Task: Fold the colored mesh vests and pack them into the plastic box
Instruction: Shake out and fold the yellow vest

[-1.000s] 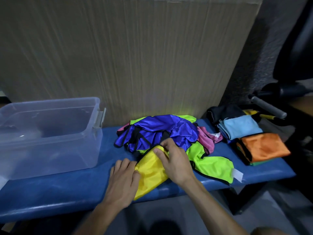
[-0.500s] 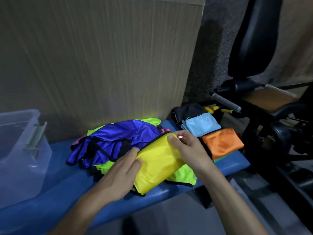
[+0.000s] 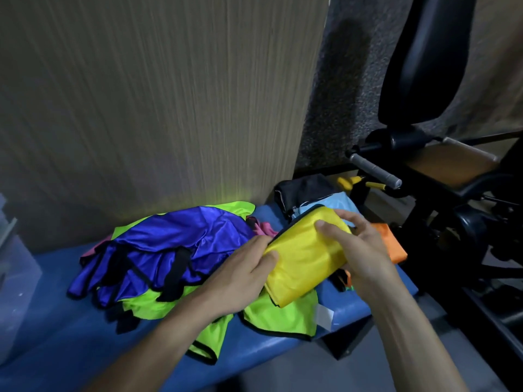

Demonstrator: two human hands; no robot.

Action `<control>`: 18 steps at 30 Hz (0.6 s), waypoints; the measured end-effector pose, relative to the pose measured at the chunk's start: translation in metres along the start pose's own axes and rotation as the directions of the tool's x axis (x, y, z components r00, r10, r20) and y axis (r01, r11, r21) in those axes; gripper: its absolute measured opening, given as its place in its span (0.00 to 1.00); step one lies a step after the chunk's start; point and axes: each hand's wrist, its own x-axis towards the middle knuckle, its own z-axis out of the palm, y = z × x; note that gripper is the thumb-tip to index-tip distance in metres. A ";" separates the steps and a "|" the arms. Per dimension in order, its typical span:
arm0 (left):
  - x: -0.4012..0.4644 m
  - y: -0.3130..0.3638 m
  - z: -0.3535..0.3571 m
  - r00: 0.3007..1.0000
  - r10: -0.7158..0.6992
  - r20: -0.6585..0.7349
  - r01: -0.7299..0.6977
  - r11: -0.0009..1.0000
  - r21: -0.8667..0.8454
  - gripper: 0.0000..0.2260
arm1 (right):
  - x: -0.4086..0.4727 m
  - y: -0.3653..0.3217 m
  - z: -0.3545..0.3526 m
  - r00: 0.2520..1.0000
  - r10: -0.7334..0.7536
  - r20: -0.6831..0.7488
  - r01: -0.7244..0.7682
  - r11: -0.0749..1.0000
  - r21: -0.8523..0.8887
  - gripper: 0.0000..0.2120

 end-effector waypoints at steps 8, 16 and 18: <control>0.058 -0.044 0.010 0.945 -0.199 0.258 -0.054 0.685 0.726 0.40 | 0.025 -0.010 -0.018 0.870 -0.400 -0.286 0.348 0.912 -0.216 0.19; 0.024 -0.093 -0.024 0.932 -0.268 0.244 -0.012 0.650 0.760 0.41 | 0.037 -0.002 0.036 0.909 -0.395 -0.132 0.363 0.907 -0.214 0.18; 0.004 -0.105 -0.044 0.932 -0.268 0.245 -0.010 0.655 0.756 0.40 | 0.041 0.001 0.055 0.921 -0.377 -0.101 0.355 0.917 -0.182 0.17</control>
